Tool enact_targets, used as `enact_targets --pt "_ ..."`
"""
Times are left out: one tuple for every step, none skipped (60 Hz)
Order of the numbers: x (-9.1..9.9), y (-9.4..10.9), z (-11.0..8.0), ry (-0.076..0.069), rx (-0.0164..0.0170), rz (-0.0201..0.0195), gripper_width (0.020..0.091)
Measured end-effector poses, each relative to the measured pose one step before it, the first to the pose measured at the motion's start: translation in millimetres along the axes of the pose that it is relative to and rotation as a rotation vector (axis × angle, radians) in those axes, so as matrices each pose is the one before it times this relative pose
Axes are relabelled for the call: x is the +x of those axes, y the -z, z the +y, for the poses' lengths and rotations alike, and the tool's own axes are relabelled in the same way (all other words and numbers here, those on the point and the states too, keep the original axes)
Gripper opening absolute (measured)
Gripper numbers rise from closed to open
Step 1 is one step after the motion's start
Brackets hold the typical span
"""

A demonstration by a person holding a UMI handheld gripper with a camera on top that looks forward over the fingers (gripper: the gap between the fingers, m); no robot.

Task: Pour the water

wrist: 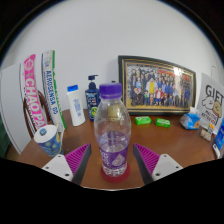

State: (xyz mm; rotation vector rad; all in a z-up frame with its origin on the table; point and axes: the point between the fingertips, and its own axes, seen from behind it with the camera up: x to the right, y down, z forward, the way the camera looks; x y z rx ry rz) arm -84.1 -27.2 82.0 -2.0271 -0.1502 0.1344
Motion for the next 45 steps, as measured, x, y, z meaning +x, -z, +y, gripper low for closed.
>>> enact_targets --pt "-0.04 6.11 -1.23 0.0048 -0.00620 0.00979 0.0849" --pt "0.68 6.77 -1.45 0.0065 -0.00475 0.01320 0.0847" --pt "0.80 7.25 -1.36 0.0071 -0.00524 0.01513 0.0849" --pt "0.59 7.88 -1.17 0.0064 -0.00631 0.01520 0.0854" --pt "0.41 8.41 -1.35 0.0048 -0.00580 0.01506 0.0853" --pt "1.23 10.34 -1.80 0.0037 -0.00739 0.01103 0.0853" --pt "-1.30 8.50 -1.50 0.0017 -0.00303 0.01321 0.0856" --pt "-1.23 9.14 -1.42 0.0014 -0.00316 0.00962 0.0850" --pt "-1.83 9.48 -1.23 -0.0001 -0.00406 0.00854 0.0852" --pt "-1.91 9.74 -0.91 0.0003 -0.00443 0.00702 0.0853" --pt "-1.63 9.58 -0.58 0.0006 -0.00463 0.00713 0.0852" --pt "-0.31 10.07 -0.11 0.0014 -0.00631 0.00656 0.0853" --pt "-1.99 9.33 0.30 -0.0002 -0.00652 0.01022 0.0852" --pt "-0.31 9.86 0.76 0.0013 -0.00880 0.00572 0.0850" --pt "-1.58 9.46 0.06 -0.0005 -0.00683 0.00504 0.0850" --pt "-1.19 9.47 0.89 -0.0020 -0.00353 0.00462 0.0854" --pt "-1.83 9.07 0.45 -0.0031 -0.00409 0.00403 0.0854" --pt "-1.80 8.55 0.67 -0.0028 -0.00436 0.00305 0.0852" --pt "-1.76 8.38 1.09 -0.0023 -0.00572 0.00210 0.0851" --pt "-1.54 8.00 1.34 -0.0018 -0.00665 0.00285 0.0852" --pt "-1.03 7.71 1.51 -0.0025 -0.00629 0.00457 0.0852" --pt "-1.42 7.51 0.76 -0.0041 -0.00757 0.00693 0.0853" --pt "-0.71 6.76 1.46 -0.0051 -0.00568 0.00391 0.0854" --pt "-1.10 6.39 1.62 -0.0036 -0.00429 0.00175 0.0852" --pt "-1.27 5.90 1.29 -0.0031 -0.00384 0.00030 0.0854" --pt "-0.83 5.76 0.90 -0.0030 -0.00281 0.00019 0.0856" --pt "-0.96 5.31 0.88 -0.0040 -0.00198 0.00080 0.0856" --pt "-0.95 5.03 0.86 -0.0045 -0.00149 -0.00010 0.0855" --pt "-1.47 4.04 0.75 -0.0043 -0.00114 -0.00056 0.0854" --pt "-0.78 4.43 0.47 -0.0034 -0.00079 -0.00141 0.0854" --pt "-0.88 3.94 0.64 -0.0039 -0.00104 -0.00024 0.0854" --pt "-0.61 3.73 0.96 -0.0046 -0.00212 -0.00192 0.0854" --pt "-1.21 3.03 1.26 -0.0042 -0.00289 -0.00529 0.0854" --pt "-1.30 2.50 1.23 -0.0030 -0.00285 -0.00742 0.0855" --pt "-0.57 1.94 1.12 -0.0011 -0.00161 -0.00619 0.0853" --pt "0.92 1.81 0.98 0.0016 0.00008 -0.00094 0.0854" --pt "2.69 1.78 0.74 0.0051 0.00156 0.00676 0.0854" --pt "3.00 1.44 0.39 0.0082 0.00188 0.01412 0.0854" --pt "4.83 1.68 -0.06 0.0136 0.00201 0.01446 0.0855" --pt "2.81 0.78 0.50 0.0147 0.00256 0.01407 0.0854" --pt "2.27 1.04 0.69 0.0118 0.00074 0.00869 0.0855" --pt "1.66 1.04 0.94 0.0061 -0.00130 0.00339 0.0852" --pt "1.20 0.87 1.09 0.0027 -0.00256 0.00084 0.0850" --pt "0.91 0.76 0.74 0.0023 -0.00240 0.00095 0.0855" --pt "1.30 0.60 0.60 0.0011 -0.00063 0.00183 0.0856"
